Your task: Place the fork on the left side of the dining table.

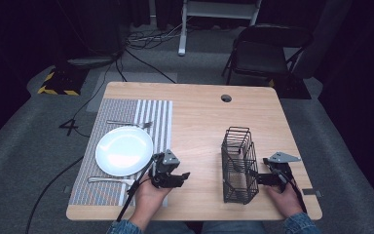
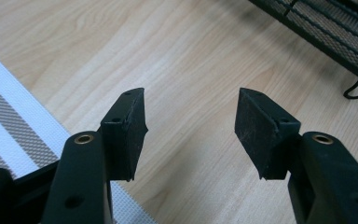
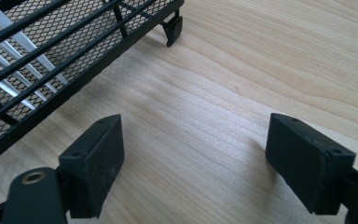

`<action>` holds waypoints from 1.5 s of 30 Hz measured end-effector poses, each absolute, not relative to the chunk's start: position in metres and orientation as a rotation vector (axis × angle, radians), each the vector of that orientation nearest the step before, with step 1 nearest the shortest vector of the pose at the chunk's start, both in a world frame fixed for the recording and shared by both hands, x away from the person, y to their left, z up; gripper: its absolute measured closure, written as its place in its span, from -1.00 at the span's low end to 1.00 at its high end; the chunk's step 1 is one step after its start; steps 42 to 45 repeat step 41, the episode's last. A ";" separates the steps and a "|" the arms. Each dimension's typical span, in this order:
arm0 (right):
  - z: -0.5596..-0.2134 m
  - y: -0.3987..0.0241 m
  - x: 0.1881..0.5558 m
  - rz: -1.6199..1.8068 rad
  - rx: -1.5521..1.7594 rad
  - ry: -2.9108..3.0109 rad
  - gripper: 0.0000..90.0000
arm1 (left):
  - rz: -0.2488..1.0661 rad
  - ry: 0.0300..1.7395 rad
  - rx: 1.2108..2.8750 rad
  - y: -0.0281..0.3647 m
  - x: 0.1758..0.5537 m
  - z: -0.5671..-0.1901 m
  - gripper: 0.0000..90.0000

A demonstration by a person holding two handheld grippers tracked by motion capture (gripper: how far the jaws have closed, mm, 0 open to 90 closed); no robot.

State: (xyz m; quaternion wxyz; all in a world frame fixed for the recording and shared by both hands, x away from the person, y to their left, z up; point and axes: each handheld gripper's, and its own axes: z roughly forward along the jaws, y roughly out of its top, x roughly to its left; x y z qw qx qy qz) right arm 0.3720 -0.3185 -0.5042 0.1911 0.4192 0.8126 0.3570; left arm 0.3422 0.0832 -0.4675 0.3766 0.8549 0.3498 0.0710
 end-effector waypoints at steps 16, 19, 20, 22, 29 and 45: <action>-0.504 -0.319 0.372 1.003 1.178 2.283 -0.57 | 0.191 0.830 2.321 0.051 0.336 -0.486 -0.07; -0.504 -0.319 0.372 1.003 1.178 2.282 -0.57 | 0.192 0.827 2.325 0.046 0.335 -0.488 -0.10; -0.504 -0.319 0.372 1.003 1.178 2.282 -0.57 | 0.193 0.824 2.329 0.044 0.334 -0.490 -0.11; -0.504 -0.319 0.372 1.003 1.178 2.283 -0.57 | 0.216 0.815 2.333 0.040 0.332 -0.492 -0.16; -0.504 -0.319 0.372 1.003 1.178 2.282 -0.57 | 0.274 0.812 2.304 0.025 0.323 -0.498 -0.30; -0.504 -0.319 0.372 1.003 1.176 2.283 -0.57 | 0.311 0.882 2.248 0.015 0.322 -0.504 -0.66</action>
